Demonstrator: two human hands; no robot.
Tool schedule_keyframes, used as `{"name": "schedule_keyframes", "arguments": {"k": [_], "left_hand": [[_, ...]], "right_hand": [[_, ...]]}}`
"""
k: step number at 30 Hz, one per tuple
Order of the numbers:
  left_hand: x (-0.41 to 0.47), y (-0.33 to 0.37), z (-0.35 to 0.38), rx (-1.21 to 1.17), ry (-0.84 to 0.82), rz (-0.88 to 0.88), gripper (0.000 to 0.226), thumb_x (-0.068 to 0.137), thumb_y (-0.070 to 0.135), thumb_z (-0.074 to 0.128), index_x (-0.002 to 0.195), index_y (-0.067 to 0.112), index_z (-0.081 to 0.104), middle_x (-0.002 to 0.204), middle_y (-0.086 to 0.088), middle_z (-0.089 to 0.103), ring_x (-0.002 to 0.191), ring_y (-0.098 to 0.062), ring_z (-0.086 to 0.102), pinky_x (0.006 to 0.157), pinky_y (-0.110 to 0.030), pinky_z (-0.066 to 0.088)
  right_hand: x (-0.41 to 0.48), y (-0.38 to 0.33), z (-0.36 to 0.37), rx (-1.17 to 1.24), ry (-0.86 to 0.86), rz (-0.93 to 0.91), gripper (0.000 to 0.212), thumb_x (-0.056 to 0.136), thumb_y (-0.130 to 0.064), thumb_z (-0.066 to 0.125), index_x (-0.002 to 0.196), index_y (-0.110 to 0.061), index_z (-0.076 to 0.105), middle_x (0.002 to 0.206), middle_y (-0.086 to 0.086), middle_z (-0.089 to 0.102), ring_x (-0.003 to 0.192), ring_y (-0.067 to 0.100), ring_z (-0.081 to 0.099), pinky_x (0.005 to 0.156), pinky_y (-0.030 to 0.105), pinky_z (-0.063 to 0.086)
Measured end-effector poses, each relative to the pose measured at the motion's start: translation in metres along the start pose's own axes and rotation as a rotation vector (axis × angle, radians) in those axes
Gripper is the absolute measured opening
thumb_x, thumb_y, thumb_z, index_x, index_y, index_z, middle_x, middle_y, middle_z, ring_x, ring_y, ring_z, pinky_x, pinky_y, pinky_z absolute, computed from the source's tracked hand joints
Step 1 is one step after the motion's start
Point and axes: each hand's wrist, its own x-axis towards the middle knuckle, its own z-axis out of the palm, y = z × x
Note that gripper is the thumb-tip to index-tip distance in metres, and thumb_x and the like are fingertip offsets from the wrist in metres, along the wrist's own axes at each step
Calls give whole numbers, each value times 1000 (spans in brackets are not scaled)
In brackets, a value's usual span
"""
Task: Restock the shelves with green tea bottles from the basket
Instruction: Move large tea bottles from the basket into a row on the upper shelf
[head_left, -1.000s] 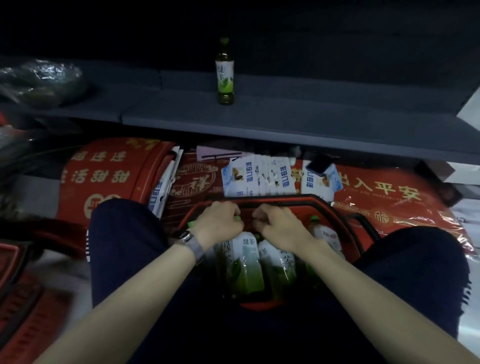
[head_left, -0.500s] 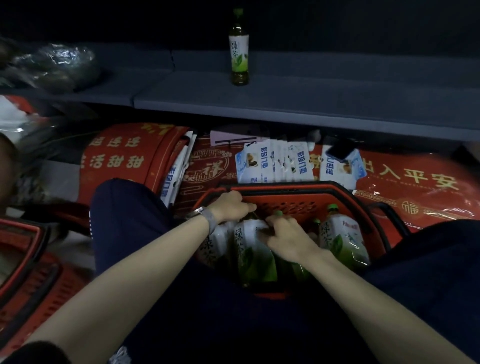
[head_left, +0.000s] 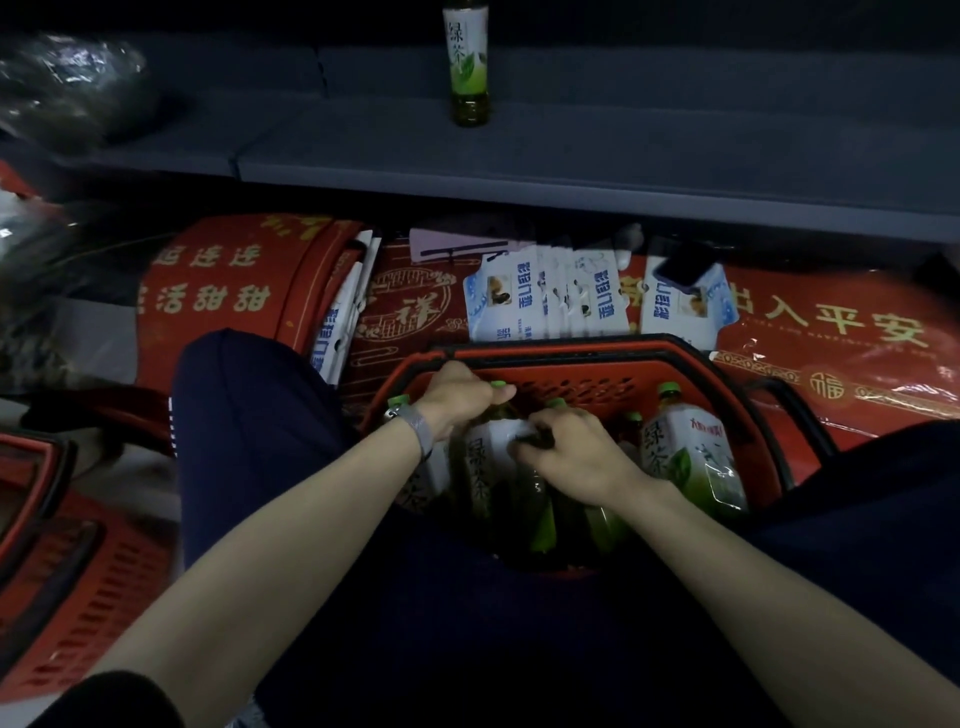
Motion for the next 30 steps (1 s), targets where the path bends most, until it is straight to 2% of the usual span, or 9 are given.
{"name": "schedule_keyframes", "arguments": {"k": [3,6,8,11,14,19,23,27,30], "left_hand": [[-6,6,-1,38,38,55,48,82,40,88,57,15,55,54,6,62,55,-11,58,65,-29,53],[-13,13,-6,19,69,133,41,79,44,89,79,4,79,77,-1,80,80,-16,75,89,-39,61],[-18,20,-10,15,106,181,42,78,45,90,91,6,83,87,-5,81,90,-20,77,91,-42,61],[-21,30,-16,6,155,266,31,73,49,91,87,22,86,81,7,81,87,-13,77,90,-41,62],[-28,37,-23,3,202,306,27,72,53,91,82,29,85,74,12,79,79,-8,76,87,-39,62],[-41,50,-26,-23,277,335,30,66,58,92,79,32,85,70,20,76,68,1,73,80,-33,63],[-44,57,-24,-49,319,333,34,60,62,93,78,35,84,70,20,76,71,0,74,73,-27,61],[-36,58,-27,-256,122,369,28,71,36,96,93,23,85,86,7,82,86,-12,80,83,-30,64],[-37,59,-37,-380,-93,354,29,87,28,84,111,13,81,106,-2,82,106,-20,77,93,-31,61]], "right_hand": [[-3,-5,-6,71,3,0,37,87,-54,72,106,-23,73,107,-3,69,104,20,65,94,39,54],[-4,-5,-9,160,-5,13,51,89,-49,78,126,-13,69,122,-2,66,116,17,60,101,36,50],[-4,-6,-10,260,17,40,68,86,-50,81,141,-15,62,137,-2,63,128,14,56,107,33,45],[-2,-7,-12,458,48,54,88,82,-48,86,156,-17,48,146,-5,57,136,12,52,109,27,42],[-4,-12,-13,579,-25,8,88,81,-38,90,155,-22,45,134,-18,63,122,-5,57,100,14,44],[3,-10,-5,586,-12,-18,88,66,-47,98,141,-41,52,126,-21,72,119,-3,66,109,36,53],[6,-10,-9,621,83,12,72,64,-31,101,126,-32,64,107,-14,79,99,1,74,92,30,62],[4,-8,-15,823,120,60,70,62,-7,101,123,-19,68,99,0,81,88,10,79,73,22,62],[2,-6,-21,988,116,98,77,62,2,98,130,-13,65,100,7,83,90,22,81,75,32,64]]}}
